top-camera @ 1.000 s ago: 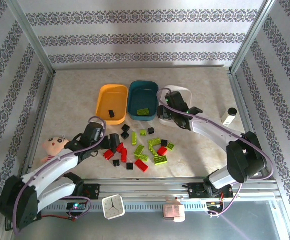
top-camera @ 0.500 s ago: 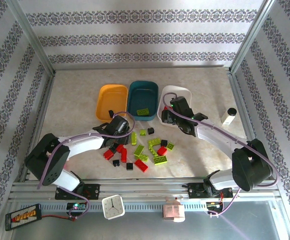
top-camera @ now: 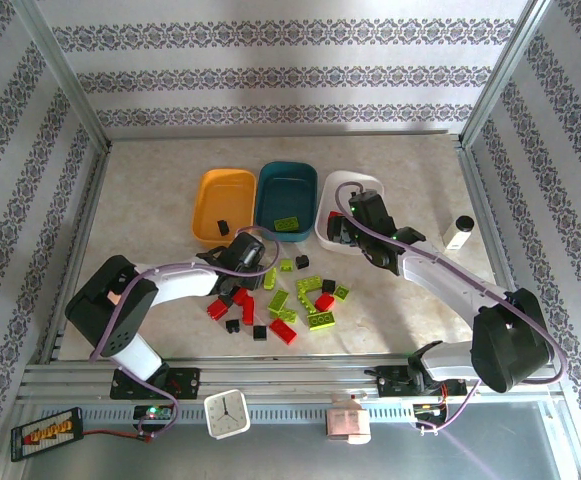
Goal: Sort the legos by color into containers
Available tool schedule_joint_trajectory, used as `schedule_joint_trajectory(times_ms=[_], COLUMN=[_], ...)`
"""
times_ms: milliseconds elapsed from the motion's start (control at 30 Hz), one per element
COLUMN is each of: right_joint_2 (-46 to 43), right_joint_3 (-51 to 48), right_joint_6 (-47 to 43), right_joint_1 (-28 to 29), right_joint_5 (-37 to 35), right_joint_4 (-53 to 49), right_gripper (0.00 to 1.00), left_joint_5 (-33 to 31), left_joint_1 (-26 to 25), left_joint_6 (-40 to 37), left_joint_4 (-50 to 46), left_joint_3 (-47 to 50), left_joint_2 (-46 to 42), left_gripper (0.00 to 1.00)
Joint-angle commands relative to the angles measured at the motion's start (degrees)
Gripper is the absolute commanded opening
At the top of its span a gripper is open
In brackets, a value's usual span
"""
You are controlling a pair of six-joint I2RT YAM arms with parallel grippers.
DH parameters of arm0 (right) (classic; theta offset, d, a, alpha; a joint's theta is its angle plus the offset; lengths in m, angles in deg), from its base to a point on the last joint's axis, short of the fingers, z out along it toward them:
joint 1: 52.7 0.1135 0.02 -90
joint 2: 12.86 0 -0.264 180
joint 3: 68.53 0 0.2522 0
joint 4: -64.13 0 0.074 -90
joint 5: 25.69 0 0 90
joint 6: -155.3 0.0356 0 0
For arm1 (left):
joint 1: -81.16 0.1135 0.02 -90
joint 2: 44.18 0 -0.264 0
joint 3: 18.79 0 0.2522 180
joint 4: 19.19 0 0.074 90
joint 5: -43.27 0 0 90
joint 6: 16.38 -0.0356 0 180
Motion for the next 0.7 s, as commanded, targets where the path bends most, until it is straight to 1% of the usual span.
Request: schedule_joint_trajectory(times_ms=[0, 167, 267, 400, 533, 600, 667], right_joint_2=[-1.1, -0.9, -0.9, -1.6, -2.1, -2.4, -2.5], right_joint_3=[-0.5, -0.4, -0.5, -1.5, -3.0, -3.8, -4.5], right_joint_6=[0.4, 0.3, 0.3, -0.1, -0.7, -1.0, -0.9], right_joint_1=[-0.6, -1.0, -1.2, -1.3, -1.4, -1.4, -1.4], right_joint_5=[0.8, 1.3, 2.0, 3.1, 3.9, 4.2, 4.2], right_joint_4=[0.2, 0.2, 0.3, 0.2, -0.2, -0.1, 0.2], right_gripper=[0.73, 0.73, 0.73, 0.73, 0.73, 0.73, 0.73], left_joint_5=[-0.6, 0.4, 1.1, 1.8, 1.4, 3.2, 6.8], left_joint_1=[-0.6, -0.7, -1.1, -1.0, 0.4, 3.2, 6.8], left_joint_6=[-0.6, 0.7, 2.5, 4.3, 4.6, 4.6, 5.0], left_joint_4=[2.2, 1.5, -0.4, -5.7, -12.6, -14.5, -14.9], left_joint_3=[-1.2, 0.4, 1.9, 2.1, -0.1, -0.8, -1.1], left_joint_2=[1.3, -1.7, -6.8, -17.9, -25.5, -27.5, -28.1], left_gripper=[0.52, 0.36, 0.30, 0.27, 0.26, 0.25, 0.24])
